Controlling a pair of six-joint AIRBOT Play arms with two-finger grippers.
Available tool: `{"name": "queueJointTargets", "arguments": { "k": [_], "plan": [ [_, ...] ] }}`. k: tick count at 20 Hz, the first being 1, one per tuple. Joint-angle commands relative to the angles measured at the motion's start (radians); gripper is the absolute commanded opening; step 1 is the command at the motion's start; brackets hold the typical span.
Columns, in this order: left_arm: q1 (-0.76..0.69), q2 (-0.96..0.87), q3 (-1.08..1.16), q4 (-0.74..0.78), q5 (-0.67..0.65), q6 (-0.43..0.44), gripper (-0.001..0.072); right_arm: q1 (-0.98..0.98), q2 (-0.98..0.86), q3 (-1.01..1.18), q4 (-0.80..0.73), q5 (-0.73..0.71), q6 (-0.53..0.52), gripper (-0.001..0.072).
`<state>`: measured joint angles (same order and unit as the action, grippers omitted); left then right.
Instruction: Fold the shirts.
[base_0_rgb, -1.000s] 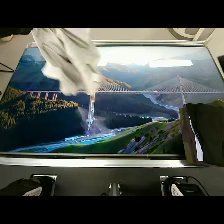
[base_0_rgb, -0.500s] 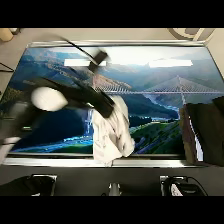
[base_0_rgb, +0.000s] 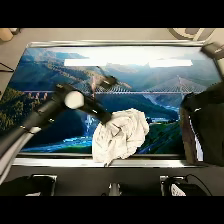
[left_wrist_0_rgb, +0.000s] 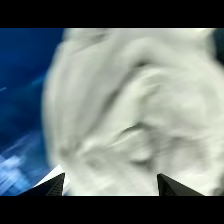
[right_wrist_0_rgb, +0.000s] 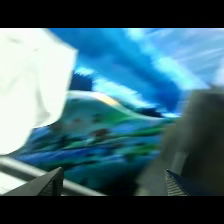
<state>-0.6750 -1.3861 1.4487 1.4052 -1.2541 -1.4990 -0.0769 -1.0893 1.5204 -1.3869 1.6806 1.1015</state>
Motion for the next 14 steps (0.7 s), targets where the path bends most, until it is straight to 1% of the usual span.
{"name": "queueJointTargets", "arguments": {
  "k": [1,3,5,6,7,8,10,14],
  "plan": [
    [0.205,0.087,-0.117,0.009,-0.119,-0.050,0.0710,0.000,-0.043,-0.225,0.159,-0.080,-0.047,0.0671],
    [0.267,0.104,-0.295,-0.103,-0.068,-0.049,0.0699,0.000,-0.043,-0.404,0.246,-0.179,-0.080,0.0690],
    [0.261,0.101,-0.472,-0.256,0.044,-0.039,0.0698,0.000,-0.044,-0.563,0.353,-0.272,-0.142,0.0712],
    [0.244,0.100,-0.542,-0.323,0.106,-0.023,0.0676,0.000,-0.044,-0.630,0.396,-0.303,-0.175,0.0712],
    [0.222,0.097,-0.599,-0.371,0.165,-0.019,0.0612,0.000,-0.044,-0.693,0.423,-0.325,-0.208,0.0713],
    [0.200,0.093,-0.640,-0.403,0.212,-0.019,0.0605,0.000,-0.044,-0.740,0.436,-0.332,-0.229,0.0713],
    [0.163,0.076,-0.671,-0.428,0.261,-0.019,0.0604,0.000,-0.044,-0.811,0.438,-0.349,-0.248,0.0713],
    [0.118,0.019,-0.672,-0.467,0.333,-0.020,0.0603,0.000,-0.044,-0.886,0.495,-0.455,-0.262,0.0713]
  ]
}}
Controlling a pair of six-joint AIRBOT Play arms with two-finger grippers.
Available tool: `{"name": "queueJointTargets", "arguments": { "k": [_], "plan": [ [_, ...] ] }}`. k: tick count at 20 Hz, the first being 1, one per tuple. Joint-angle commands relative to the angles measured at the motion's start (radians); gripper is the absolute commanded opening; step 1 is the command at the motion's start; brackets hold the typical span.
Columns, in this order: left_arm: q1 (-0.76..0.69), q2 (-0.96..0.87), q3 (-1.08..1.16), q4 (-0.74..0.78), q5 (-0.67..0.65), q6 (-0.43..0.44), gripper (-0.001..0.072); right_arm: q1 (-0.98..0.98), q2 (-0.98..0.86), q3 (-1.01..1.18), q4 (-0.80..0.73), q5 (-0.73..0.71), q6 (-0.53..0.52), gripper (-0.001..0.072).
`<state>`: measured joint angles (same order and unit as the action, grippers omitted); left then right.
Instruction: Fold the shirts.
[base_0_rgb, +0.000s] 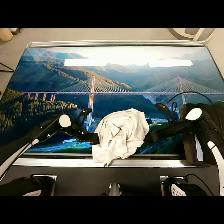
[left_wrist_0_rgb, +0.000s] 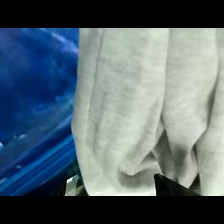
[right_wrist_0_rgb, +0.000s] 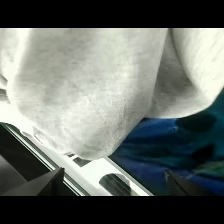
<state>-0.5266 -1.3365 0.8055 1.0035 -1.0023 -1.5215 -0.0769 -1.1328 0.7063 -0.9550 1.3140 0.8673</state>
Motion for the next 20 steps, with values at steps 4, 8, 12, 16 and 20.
{"name": "queueJointTargets", "arguments": {
  "k": [4,8,12,16,20],
  "plan": [
    [-0.027,-0.053,-0.026,-0.114,0.134,-0.050,0.0064,0.000,-0.013,-0.098,0.170,-0.195,-0.027,0.0689],
    [-0.008,-0.050,0.021,-0.109,0.131,-0.049,0.0026,0.037,-0.094,-0.098,0.285,-0.169,-0.046,0.0506],
    [0.009,-0.003,0.106,-0.025,0.097,-0.050,0.0024,0.080,-0.114,-0.061,0.264,-0.130,-0.079,0.0024],
    [0.037,0.157,0.378,0.478,-0.024,-0.176,0.0023,0.022,0.000,0.293,-0.026,-0.057,-0.037,0.0024],
    [0.135,0.299,0.866,0.649,-0.063,-0.187,0.0024,-0.013,0.149,0.904,-0.172,-0.112,-0.042,0.0025]
  ]
}}
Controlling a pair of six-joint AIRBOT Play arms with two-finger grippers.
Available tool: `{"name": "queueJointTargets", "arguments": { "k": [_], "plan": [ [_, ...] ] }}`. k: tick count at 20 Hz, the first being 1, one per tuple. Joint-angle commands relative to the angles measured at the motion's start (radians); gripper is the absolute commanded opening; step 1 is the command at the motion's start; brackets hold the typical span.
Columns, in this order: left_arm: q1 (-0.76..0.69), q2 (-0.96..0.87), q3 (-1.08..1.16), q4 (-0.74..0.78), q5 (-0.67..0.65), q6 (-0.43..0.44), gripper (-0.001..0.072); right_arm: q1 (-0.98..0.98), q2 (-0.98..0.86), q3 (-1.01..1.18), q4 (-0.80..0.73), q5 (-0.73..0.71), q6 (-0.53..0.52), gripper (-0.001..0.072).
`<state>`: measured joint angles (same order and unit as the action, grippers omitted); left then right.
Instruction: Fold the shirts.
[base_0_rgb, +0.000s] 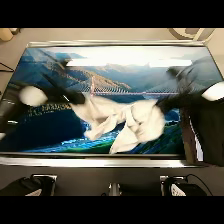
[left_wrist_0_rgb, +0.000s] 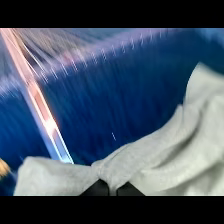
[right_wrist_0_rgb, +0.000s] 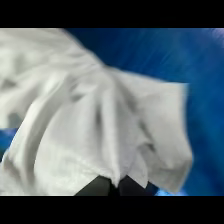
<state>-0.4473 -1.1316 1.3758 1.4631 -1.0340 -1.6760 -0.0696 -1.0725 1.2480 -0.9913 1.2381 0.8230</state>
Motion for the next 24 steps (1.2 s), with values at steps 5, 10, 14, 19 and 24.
{"name": "queueJointTargets", "arguments": {
  "k": [5,10,14,19,24],
  "plan": [
    [0.060,0.231,0.624,0.156,0.085,-0.060,0.0025,-0.020,0.240,0.704,-0.160,-0.051,0.045,0.0025],
    [0.055,0.321,0.627,0.168,0.213,-0.060,0.0024,-0.020,0.320,0.705,-0.259,0.005,0.108,0.0025],
    [0.055,0.299,0.626,0.253,0.191,-0.060,0.0024,-0.020,0.289,0.705,-0.258,0.118,0.147,0.0025],
    [0.086,0.160,0.545,0.348,0.010,-0.019,0.0025,-0.019,0.102,0.584,-0.258,0.545,0.192,0.0025],
    [0.159,-0.072,0.313,0.347,-0.008,-0.008,0.0026,-0.019,-0.041,0.058,-0.189,0.174,0.205,0.0025]
  ]
}}
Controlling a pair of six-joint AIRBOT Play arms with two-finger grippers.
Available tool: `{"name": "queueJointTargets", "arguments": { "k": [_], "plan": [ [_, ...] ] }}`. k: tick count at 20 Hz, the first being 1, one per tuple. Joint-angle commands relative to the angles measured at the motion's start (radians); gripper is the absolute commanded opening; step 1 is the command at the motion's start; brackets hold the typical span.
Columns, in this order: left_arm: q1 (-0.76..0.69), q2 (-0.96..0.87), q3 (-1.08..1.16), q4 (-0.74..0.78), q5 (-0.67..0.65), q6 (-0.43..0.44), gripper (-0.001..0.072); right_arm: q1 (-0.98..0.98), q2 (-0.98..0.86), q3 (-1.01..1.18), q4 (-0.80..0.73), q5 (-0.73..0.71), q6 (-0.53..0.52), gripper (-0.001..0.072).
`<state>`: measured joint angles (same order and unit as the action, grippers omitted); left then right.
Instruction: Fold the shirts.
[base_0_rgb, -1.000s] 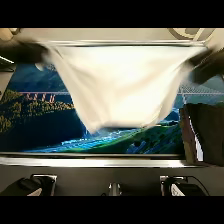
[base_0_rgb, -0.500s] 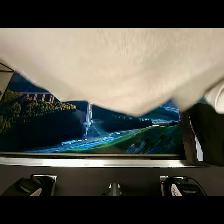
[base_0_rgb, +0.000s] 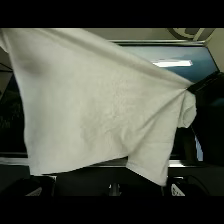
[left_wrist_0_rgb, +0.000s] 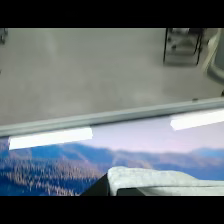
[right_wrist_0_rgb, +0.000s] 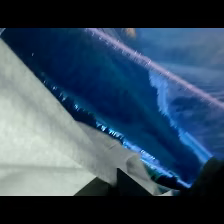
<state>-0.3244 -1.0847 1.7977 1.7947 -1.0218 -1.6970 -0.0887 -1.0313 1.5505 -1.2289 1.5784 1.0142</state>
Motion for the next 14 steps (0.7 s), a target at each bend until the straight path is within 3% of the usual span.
{"name": "queueJointTargets", "arguments": {
  "k": [1,5,9,10,11,12,14],
  "plan": [
    [0.048,-0.182,-0.141,0.012,-0.016,0.013,0.0025,0.000,-0.126,-0.319,0.105,-0.262,0.013,0.0025],
    [0.055,-0.425,-0.167,-0.024,-0.063,0.009,0.0027,0.004,-0.339,-0.430,0.373,-0.471,0.003,0.0026],
    [0.054,-0.579,-0.166,-0.224,-0.169,0.009,0.0030,0.089,-0.455,-0.428,0.414,-0.569,0.010,0.0036],
    [0.056,-0.597,-0.166,-0.259,-0.205,0.010,0.0100,0.095,-0.456,-0.424,0.414,-0.591,0.005,0.0155],
    [0.060,-0.601,-0.166,-0.256,-0.243,0.010,0.0370,0.084,-0.453,-0.407,0.404,-0.587,-0.019,0.0292],
    [0.072,-0.597,-0.163,-0.235,-0.298,0.027,0.0643,0.058,-0.445,-0.374,0.386,-0.542,-0.058,0.0343],
    [0.125,-0.572,-0.161,-0.224,-0.425,0.142,0.0660,-0.023,-0.418,-0.289,0.303,-0.397,-0.080,0.0437]
  ]
}}
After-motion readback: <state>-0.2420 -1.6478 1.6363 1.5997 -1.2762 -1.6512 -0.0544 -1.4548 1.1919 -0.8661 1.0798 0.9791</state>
